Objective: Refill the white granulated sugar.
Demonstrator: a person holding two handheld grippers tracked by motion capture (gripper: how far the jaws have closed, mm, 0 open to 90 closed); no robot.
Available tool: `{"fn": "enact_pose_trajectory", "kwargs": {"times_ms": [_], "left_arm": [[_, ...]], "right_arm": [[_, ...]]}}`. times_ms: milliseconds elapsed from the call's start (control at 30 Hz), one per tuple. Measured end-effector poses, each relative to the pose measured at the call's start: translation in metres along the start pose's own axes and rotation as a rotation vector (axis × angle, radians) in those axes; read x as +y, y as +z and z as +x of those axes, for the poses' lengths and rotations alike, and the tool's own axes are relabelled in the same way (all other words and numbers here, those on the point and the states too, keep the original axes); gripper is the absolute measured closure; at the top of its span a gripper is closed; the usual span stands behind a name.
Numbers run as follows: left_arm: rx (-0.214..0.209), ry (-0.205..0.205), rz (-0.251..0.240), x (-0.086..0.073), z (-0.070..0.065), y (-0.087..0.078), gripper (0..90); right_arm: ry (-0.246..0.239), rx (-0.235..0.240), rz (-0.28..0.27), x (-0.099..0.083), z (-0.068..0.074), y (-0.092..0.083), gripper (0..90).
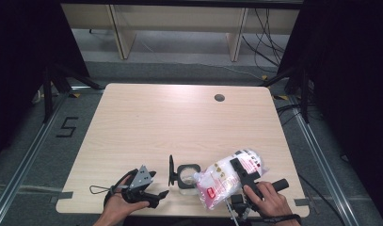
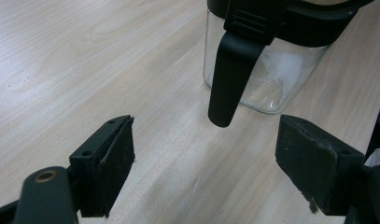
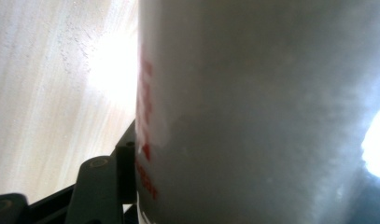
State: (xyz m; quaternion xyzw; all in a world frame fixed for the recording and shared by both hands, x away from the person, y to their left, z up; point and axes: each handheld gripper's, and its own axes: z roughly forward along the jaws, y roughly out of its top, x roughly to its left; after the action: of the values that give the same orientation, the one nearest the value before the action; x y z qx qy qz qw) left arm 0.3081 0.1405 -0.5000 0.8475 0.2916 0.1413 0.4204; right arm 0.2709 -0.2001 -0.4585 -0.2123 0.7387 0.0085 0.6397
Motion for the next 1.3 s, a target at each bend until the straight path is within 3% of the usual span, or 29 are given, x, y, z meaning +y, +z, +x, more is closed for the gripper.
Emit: {"fn": "enact_pose_trajectory", "kwargs": {"times_ms": [33,100,133,167,233,300,367,400,500,533,633,667,700,767,800,867,900,967,1033,1200,1233,1300], "left_arm": [[-0.005,0.006,0.001,0.0001,0.0001,-0.0002,19.1],[-0.016,-0.002,0.005,0.0005,0.0001,-0.0006,19.1],[-0.003,0.001,0.000,0.0000,0.0000,0.0002,19.1],[-0.009,-0.015,-0.015,-0.0001,-0.0016,0.0009,19.1],[-0.001,0.003,0.003,0.0000,0.0001,0.0000,19.1],[-0.008,-0.004,-0.006,0.0001,-0.0004,0.0005,19.1],[-0.012,-0.016,-0.013,-0.0002,-0.0017,0.0009,19.1],[-0.001,0.002,0.001,-0.0001,-0.0002,0.0002,19.1],[-0.010,-0.014,-0.016,-0.0002,-0.0017,0.0012,19.1],[-0.009,-0.012,-0.014,-0.0003,-0.0016,0.0011,19.1],[-0.002,0.001,-0.002,0.0001,-0.0003,0.0002,19.1],[-0.009,-0.015,-0.015,-0.0001,-0.0017,0.0009,19.1],[-0.002,0.005,0.001,-0.0002,-0.0002,0.0001,19.1],[-0.018,-0.002,0.005,0.0004,-0.0002,-0.0002,19.1],[0.000,0.003,-0.004,0.0000,-0.0003,0.0006,19.1],[-0.010,-0.013,-0.016,-0.0002,-0.0018,0.0012,19.1],[0.000,0.008,0.001,0.0000,-0.0001,0.0001,19.1],[-0.009,-0.009,-0.011,-0.0001,-0.0015,0.0007,19.1],[-0.002,0.014,-0.003,0.0002,-0.0006,0.0001,19.1],[-0.004,-0.001,-0.007,-0.0001,-0.0012,0.0003,19.1],[-0.022,0.000,0.002,0.0004,-0.0007,-0.0006,19.1],[-0.007,-0.001,-0.005,-0.0001,-0.0006,0.0006,19.1]], "right_arm": [[0.001,0.002,0.006,0.0006,0.0003,-0.0004,41.0],[-0.065,-0.011,-0.043,0.0012,-0.0047,0.0011,41.1],[0.005,-0.002,0.002,0.0003,-0.0001,-0.0016,41.1],[0.007,-0.004,0.006,0.0003,0.0002,-0.0017,41.1],[-0.006,-0.015,0.004,0.0003,-0.0007,-0.0015,41.1],[0.013,-0.007,0.012,-0.0001,0.0008,-0.0021,41.2],[0.002,-0.007,0.008,0.0001,-0.0001,-0.0020,41.2],[0.023,-0.001,0.017,0.0002,0.0022,-0.0027,41.2],[0.011,-0.012,0.016,0.0012,0.0007,-0.0032,41.3],[-0.017,-0.028,-0.002,0.0018,-0.0019,-0.0020,41.3],[-0.002,-0.023,0.002,0.0018,-0.0010,-0.0032,41.4],[-0.008,-0.025,0.001,0.0020,-0.0017,-0.0030,41.4],[-0.009,-0.024,0.002,0.0019,-0.0016,-0.0032,41.4],[-0.017,-0.031,-0.006,0.0014,-0.0025,-0.0027,41.4],[0.027,-0.010,0.016,0.0006,0.0014,-0.0039,41.5],[0.017,-0.014,0.013,0.0001,0.0002,-0.0039,41.5],[-0.004,-0.020,0.000,0.0001,-0.0019,-0.0029,41.5],[0.011,-0.021,-0.002,-0.0005,0.0000,-0.0028,41.5],[-0.003,-0.023,-0.002,-0.0003,-0.0002,-0.0027,41.5],[-0.012,-0.038,-0.005,-0.0003,-0.0011,-0.0030,41.6],[-0.018,-0.039,-0.005,-0.0003,-0.0010,-0.0033,41.6],[-0.022,-0.040,-0.006,-0.0004,-0.0014,-0.0035,41.6]]}}
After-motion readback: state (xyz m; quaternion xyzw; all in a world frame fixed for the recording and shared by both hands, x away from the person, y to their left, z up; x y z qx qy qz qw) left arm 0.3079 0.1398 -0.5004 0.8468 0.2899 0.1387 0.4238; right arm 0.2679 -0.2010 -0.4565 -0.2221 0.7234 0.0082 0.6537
